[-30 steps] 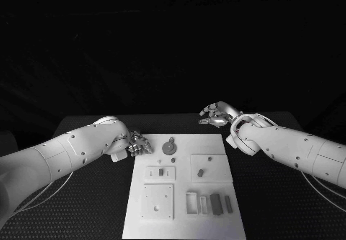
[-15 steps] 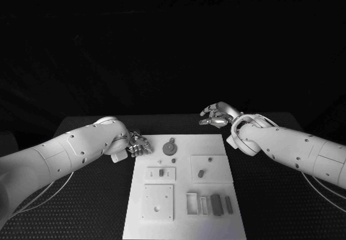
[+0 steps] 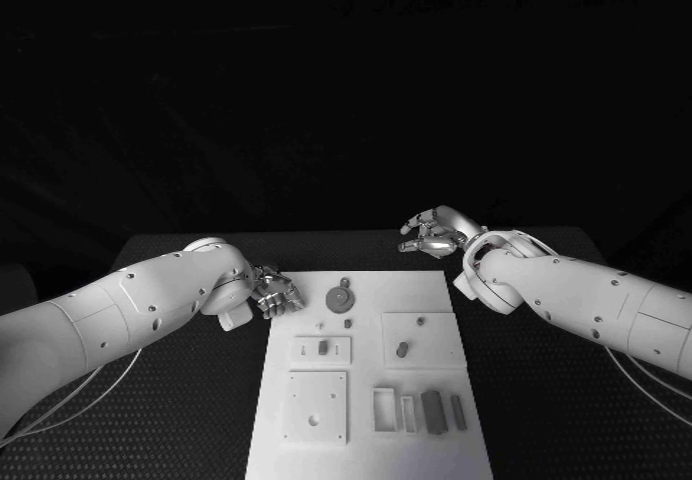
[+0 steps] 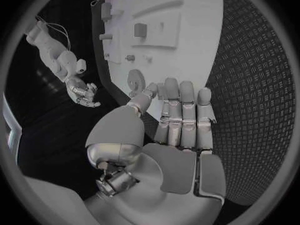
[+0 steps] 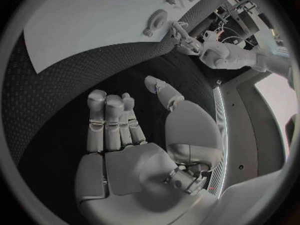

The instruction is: Assemble the parts on the task board

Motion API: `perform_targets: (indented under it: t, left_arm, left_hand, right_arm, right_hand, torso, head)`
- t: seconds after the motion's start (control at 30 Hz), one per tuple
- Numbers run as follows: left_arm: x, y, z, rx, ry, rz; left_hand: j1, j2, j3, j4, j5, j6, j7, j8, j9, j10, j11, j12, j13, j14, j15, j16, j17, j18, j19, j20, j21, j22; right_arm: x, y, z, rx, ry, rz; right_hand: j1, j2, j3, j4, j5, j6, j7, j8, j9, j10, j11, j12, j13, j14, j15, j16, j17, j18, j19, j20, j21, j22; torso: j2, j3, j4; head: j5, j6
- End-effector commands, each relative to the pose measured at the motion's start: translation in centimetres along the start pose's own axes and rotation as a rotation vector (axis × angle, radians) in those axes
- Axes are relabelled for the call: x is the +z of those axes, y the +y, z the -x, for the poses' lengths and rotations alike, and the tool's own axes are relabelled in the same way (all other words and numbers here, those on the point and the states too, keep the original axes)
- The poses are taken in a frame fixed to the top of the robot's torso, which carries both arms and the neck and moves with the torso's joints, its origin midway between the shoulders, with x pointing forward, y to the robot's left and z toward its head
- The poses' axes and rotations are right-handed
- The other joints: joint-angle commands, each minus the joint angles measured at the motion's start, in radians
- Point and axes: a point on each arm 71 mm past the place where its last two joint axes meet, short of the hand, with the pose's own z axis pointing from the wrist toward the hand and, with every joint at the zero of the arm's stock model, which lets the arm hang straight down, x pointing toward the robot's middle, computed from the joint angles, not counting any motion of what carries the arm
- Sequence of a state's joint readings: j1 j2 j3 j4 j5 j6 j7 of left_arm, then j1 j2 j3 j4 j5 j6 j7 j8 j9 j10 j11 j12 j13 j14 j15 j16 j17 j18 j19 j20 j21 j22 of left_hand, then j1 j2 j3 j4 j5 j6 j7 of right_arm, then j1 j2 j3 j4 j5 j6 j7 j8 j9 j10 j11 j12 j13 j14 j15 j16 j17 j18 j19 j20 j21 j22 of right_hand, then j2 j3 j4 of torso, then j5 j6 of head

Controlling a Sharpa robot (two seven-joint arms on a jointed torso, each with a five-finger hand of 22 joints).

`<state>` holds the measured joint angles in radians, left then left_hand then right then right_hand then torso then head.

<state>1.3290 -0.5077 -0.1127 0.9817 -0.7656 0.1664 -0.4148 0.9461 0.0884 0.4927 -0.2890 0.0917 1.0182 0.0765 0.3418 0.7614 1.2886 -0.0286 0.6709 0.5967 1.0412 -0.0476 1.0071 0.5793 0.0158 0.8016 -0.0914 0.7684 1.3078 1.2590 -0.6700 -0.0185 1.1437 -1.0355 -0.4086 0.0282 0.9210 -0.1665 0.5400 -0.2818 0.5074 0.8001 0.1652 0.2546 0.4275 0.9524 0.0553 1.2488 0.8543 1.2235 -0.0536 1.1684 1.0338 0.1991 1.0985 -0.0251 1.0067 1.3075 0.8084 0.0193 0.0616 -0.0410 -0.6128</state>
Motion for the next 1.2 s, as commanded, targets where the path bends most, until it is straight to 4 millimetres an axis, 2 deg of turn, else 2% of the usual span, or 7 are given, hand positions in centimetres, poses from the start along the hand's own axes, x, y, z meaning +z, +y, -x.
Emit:
perform_targets:
  t: [0.03, 0.13, 0.3, 0.5, 0.83, 0.9, 1.2]
  left_arm:
    - [-0.4, -0.9, -0.8, -0.092, 0.060, -0.098]
    - [-0.9, -1.2, -0.8, -0.148, 0.083, -0.175]
    - [-1.5, -1.6, -0.7, -0.240, 0.099, -0.310]
    - [-2.3, -1.5, -0.5, -0.323, 0.124, -0.450]
    - [-2.9, -1.4, -1.8, -0.346, 0.243, -0.540]
    - [-3.0, -1.6, -2.2, -0.340, 0.268, -0.549]
    - [-3.1, -1.8, -2.7, -0.319, 0.313, -0.552]
  left_hand:
    - [0.034, 0.029, -0.005, -0.004, 0.013, -0.011, 0.001, -0.001, 0.005, -0.010, 0.000, -0.005, 0.002, -0.004, 0.004, -0.005, -0.001, 0.002, -0.009, -0.049, -0.006, 0.022]
    - [0.056, 0.027, -0.006, -0.005, 0.045, -0.031, 0.006, -0.008, 0.008, -0.015, 0.003, -0.008, 0.004, -0.006, 0.005, -0.007, -0.002, 0.002, -0.013, -0.049, -0.005, 0.022]
    - [0.077, 0.021, -0.006, -0.005, 0.086, -0.037, 0.010, -0.009, 0.013, -0.024, 0.007, -0.017, 0.002, -0.013, 0.009, -0.016, -0.006, 0.000, -0.021, -0.045, -0.009, 0.021]
    - [0.085, 0.023, -0.005, -0.005, 0.094, -0.038, 0.009, -0.008, 0.016, -0.026, 0.007, -0.019, 0.002, -0.015, 0.010, -0.018, -0.007, -0.001, -0.026, -0.043, -0.013, 0.020]
    - [0.092, 0.020, -0.007, -0.004, 0.096, -0.034, 0.009, -0.003, 0.023, -0.027, 0.007, -0.019, 0.003, -0.015, 0.012, -0.019, -0.007, -0.006, -0.036, -0.039, -0.021, 0.019]
    - [0.093, 0.019, -0.007, -0.004, 0.096, -0.034, 0.009, -0.002, 0.024, -0.027, 0.007, -0.019, 0.003, -0.015, 0.013, -0.020, -0.007, -0.006, -0.037, -0.039, -0.022, 0.019]
    - [0.098, 0.016, -0.007, -0.004, 0.103, -0.034, 0.008, 0.000, 0.029, -0.027, 0.006, -0.018, 0.005, -0.013, 0.013, -0.019, -0.006, -0.010, -0.044, -0.038, -0.025, 0.020]
  right_arm:
    - [-0.1, 0.6, -0.5, 0.004, 0.044, 0.052]
    - [-0.2, 1.2, -0.8, -0.018, 0.065, 0.085]
    - [-0.6, 2.0, -1.5, -0.038, 0.105, 0.141]
    - [-1.2, 3.4, -3.0, -0.087, 0.178, 0.236]
    - [-2.8, 6.5, -6.0, -0.144, 0.247, 0.409]
    - [-3.1, 7.2, -6.4, -0.140, 0.238, 0.440]
    - [-3.9, 8.8, -7.3, -0.141, 0.227, 0.516]
  right_hand:
    - [0.020, 0.003, 0.004, -0.008, -0.006, 0.001, 0.005, 0.005, -0.001, -0.007, 0.001, 0.008, -0.003, -0.008, -0.001, 0.006, -0.002, 0.063, -0.002, -0.003, -0.004, 0.011]
    - [0.071, 0.003, 0.021, -0.009, -0.064, 0.009, 0.003, 0.010, 0.000, -0.011, -0.001, 0.011, -0.007, -0.012, -0.002, 0.006, -0.003, 0.063, -0.009, -0.003, -0.004, 0.014]
    - [0.122, 0.001, 0.046, -0.010, -0.133, 0.022, -0.001, 0.017, 0.002, -0.015, -0.004, 0.013, -0.011, -0.019, -0.005, 0.006, -0.004, 0.063, -0.019, 0.001, -0.006, 0.017]
    - [0.176, -0.001, 0.093, -0.010, -0.217, 0.052, -0.006, 0.032, 0.006, -0.023, -0.009, 0.014, -0.018, -0.032, -0.009, 0.001, -0.007, 0.063, -0.037, 0.012, -0.009, 0.019]
    - [0.203, -0.010, 0.109, -0.010, -0.265, 0.064, -0.024, 0.037, 0.006, -0.034, -0.025, 0.016, -0.024, -0.046, -0.022, -0.001, -0.010, 0.063, -0.057, 0.025, -0.008, 0.021]
    - [0.210, -0.009, 0.110, -0.010, -0.282, 0.061, -0.031, 0.036, 0.005, -0.034, -0.031, 0.017, -0.025, -0.047, -0.029, 0.000, -0.010, 0.063, -0.058, 0.026, -0.006, 0.021]
    - [0.217, -0.010, 0.111, -0.010, -0.301, 0.059, -0.034, 0.036, 0.005, -0.028, -0.035, 0.021, -0.027, -0.043, -0.033, 0.004, -0.010, 0.063, -0.053, 0.025, 0.000, 0.020]
  torso:
    - [0.000, -0.0006, 0.0002]
    - [0.000, -0.0009, -0.0001]
    - [0.001, -0.0011, 0.0001]
    - [0.001, -0.0021, -0.0004]
    - [0.002, -0.0028, 0.0000]
    - [0.002, -0.0025, -0.0009]
    - [0.003, 0.0005, -0.0010]
  head:
    - [0.000, 0.005]
    - [-0.002, 0.009]
    - [-0.004, 0.015]
    - [-0.006, 0.024]
    - [-0.011, 0.042]
    - [-0.011, 0.043]
    - [-0.010, 0.045]
